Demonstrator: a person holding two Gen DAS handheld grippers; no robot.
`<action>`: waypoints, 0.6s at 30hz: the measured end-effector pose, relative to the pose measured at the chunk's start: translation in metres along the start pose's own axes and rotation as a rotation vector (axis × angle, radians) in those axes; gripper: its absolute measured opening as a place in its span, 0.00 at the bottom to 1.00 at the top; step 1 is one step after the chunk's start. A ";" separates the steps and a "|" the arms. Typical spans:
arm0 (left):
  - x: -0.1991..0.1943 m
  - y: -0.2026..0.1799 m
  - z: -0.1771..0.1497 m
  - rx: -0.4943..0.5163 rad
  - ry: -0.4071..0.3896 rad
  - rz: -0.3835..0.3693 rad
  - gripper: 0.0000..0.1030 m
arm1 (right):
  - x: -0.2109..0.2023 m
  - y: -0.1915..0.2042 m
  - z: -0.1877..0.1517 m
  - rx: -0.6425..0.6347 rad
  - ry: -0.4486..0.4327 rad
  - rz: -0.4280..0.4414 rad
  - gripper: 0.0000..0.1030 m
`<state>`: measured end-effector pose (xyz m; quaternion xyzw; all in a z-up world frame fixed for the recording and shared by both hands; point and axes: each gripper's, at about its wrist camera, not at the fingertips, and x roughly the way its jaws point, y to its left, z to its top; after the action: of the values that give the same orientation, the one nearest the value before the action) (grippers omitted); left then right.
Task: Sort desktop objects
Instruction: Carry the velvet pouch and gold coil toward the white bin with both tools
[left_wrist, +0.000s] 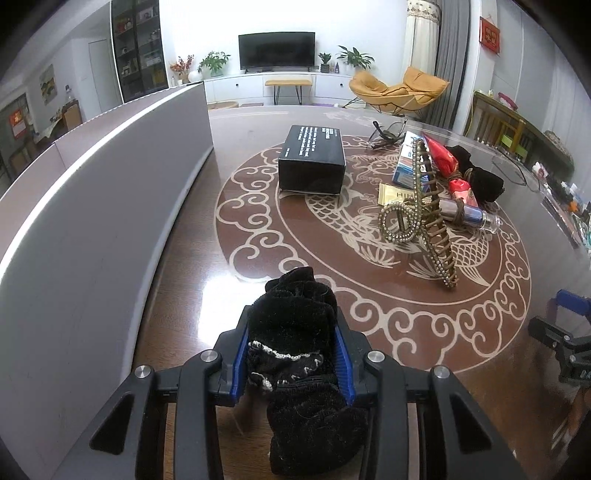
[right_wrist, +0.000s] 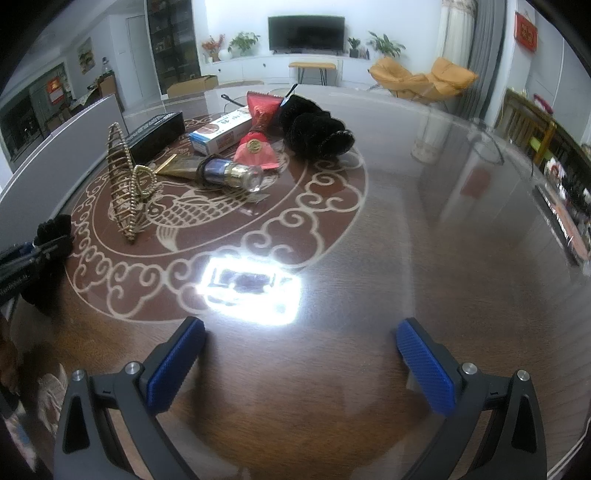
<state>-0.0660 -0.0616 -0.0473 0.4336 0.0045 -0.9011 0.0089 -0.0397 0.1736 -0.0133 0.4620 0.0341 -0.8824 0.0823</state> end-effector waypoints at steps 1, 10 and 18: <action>0.000 0.000 0.000 0.000 0.000 0.000 0.37 | -0.001 0.008 0.002 -0.002 -0.006 0.050 0.98; 0.000 0.001 -0.001 0.002 0.001 0.007 0.38 | 0.043 0.127 0.071 -0.185 -0.010 0.212 0.66; -0.001 0.000 -0.001 0.004 0.001 0.009 0.38 | 0.055 0.125 0.089 -0.184 -0.031 0.219 0.27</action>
<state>-0.0644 -0.0617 -0.0472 0.4341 0.0008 -0.9008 0.0119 -0.1202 0.0322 -0.0059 0.4396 0.0629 -0.8684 0.2205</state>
